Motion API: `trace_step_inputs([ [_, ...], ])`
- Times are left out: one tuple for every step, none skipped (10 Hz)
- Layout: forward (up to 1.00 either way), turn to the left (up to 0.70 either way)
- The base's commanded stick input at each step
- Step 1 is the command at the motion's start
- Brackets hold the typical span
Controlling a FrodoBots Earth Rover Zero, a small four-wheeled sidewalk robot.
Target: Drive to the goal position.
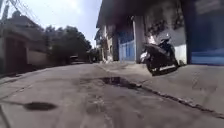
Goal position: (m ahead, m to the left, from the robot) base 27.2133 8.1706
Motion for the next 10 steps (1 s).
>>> trace_step_inputs([
  [1.0,0.09],
  [1.0,0.09],
  [1.0,0.21],
  [1.0,0.49],
  [1.0,0.49],
  [1.0,0.49],
  [1.0,0.49],
  [1.0,0.49],
  [1.0,0.49],
  [1.0,0.49],
])
